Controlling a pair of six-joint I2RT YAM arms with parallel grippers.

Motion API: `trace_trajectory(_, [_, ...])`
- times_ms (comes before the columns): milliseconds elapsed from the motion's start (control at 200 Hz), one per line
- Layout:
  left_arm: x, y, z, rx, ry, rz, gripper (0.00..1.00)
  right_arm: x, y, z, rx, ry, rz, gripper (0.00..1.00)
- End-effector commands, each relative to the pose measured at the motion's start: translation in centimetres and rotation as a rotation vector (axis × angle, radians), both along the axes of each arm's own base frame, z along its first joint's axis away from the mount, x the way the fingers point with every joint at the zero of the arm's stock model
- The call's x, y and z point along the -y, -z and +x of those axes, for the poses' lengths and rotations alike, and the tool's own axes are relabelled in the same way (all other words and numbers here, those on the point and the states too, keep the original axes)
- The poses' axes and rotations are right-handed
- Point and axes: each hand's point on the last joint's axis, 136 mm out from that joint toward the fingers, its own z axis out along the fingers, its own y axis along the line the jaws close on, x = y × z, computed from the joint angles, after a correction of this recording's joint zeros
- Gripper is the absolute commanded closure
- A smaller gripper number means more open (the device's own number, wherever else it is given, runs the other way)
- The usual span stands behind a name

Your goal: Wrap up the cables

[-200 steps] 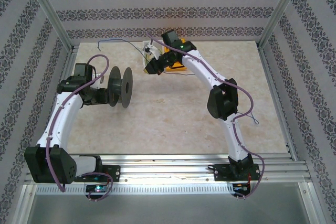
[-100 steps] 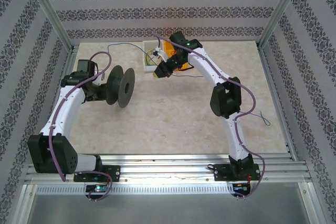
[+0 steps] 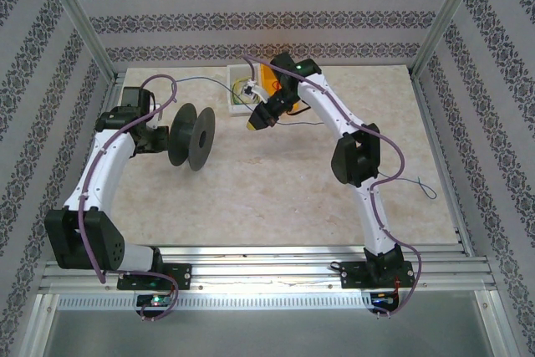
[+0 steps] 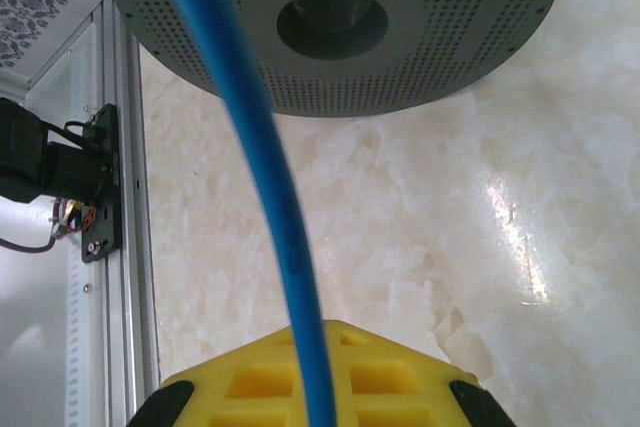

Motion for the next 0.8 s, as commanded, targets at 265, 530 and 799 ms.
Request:
trace_trajectory(265, [-0.7, -3.0, -0.4, 0.063, 0.017, -0.013, 0.86, 1.4, -0.8, -1.1, -0.039, -0.022, 0.015, 1.0])
trace_trajectory(530, [0.0, -4.3, 0.7, 0.121, 0.07, -0.063, 0.46, 3.1, 0.5, -2.4, -0.122, -0.026, -0.021, 1.0])
trace_trajectory(799, [2.2, -6.0, 2.5, 0.211, 0.174, -0.153, 0.19, 3.4, 1.8, -2.3, -0.156, -0.013, -0.052, 1.0])
